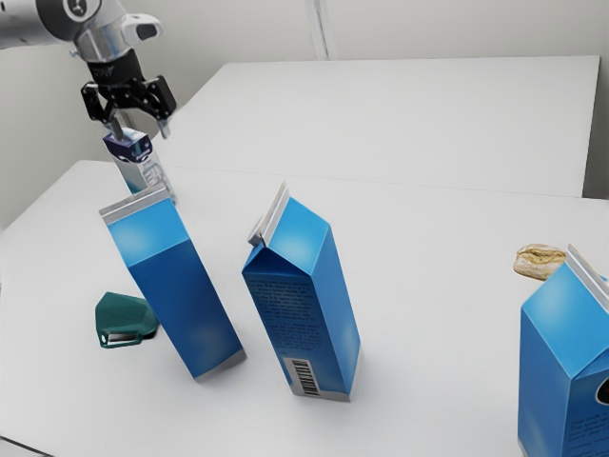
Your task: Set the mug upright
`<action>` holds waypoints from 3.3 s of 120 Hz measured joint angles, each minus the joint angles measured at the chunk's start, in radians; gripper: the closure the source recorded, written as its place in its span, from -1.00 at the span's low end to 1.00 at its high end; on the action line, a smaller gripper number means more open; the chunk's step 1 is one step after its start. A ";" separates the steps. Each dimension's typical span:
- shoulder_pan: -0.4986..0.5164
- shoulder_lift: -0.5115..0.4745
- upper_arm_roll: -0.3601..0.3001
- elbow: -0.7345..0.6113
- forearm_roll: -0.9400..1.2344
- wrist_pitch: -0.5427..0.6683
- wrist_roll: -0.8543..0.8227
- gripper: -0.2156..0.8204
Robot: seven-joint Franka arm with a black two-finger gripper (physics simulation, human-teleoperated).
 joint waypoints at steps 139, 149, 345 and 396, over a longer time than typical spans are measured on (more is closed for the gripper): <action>0.852 0.398 -0.028 -0.330 -0.758 -0.100 0.813 -0.58; 0.862 0.359 -0.047 -0.429 -0.767 -0.091 0.874 -0.58; 0.825 0.167 -0.075 -0.581 -0.862 0.001 1.234 0.91; 0.530 0.081 -0.080 0.101 -0.532 -0.105 1.106 0.93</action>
